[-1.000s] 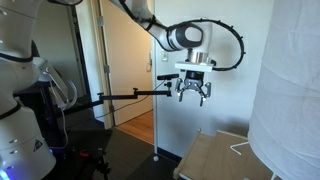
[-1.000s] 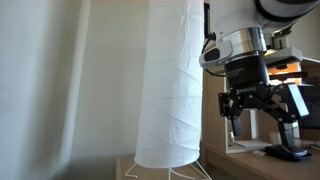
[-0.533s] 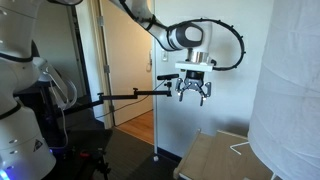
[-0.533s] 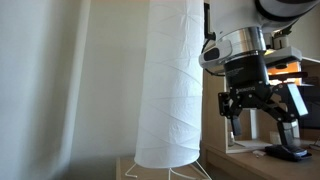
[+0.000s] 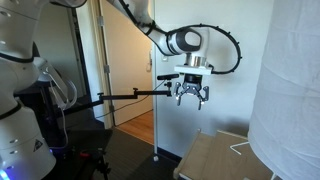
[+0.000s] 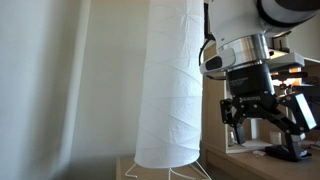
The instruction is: Close the drawer on the right
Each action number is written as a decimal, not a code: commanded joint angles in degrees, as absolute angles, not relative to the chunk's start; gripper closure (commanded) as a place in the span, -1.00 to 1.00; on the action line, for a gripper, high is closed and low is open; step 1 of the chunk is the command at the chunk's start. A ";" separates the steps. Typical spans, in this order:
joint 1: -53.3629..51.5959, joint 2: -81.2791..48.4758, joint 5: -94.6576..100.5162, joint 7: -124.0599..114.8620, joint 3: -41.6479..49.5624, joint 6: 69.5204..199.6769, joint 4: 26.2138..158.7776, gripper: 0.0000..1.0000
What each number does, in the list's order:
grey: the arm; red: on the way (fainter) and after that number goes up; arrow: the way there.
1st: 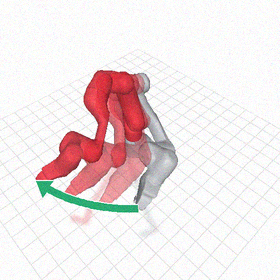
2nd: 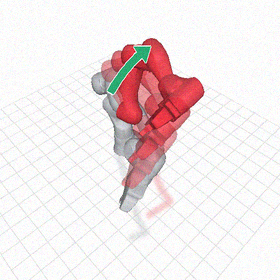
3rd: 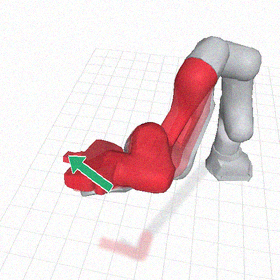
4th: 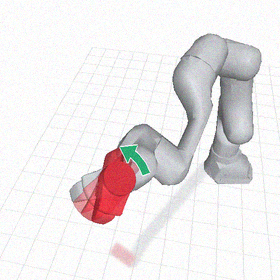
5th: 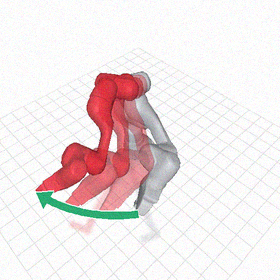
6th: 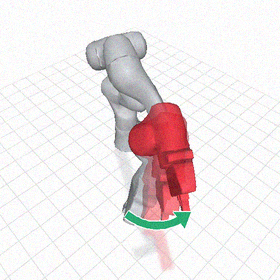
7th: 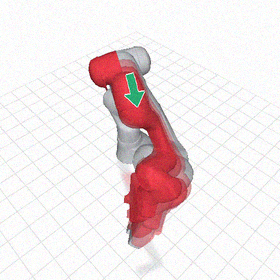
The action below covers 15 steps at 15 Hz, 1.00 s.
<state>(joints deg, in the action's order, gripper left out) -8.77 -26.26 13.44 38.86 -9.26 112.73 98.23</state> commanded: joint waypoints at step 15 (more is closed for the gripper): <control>-10.00 -35.30 18.07 55.77 -12.36 114.35 91.51 -1.00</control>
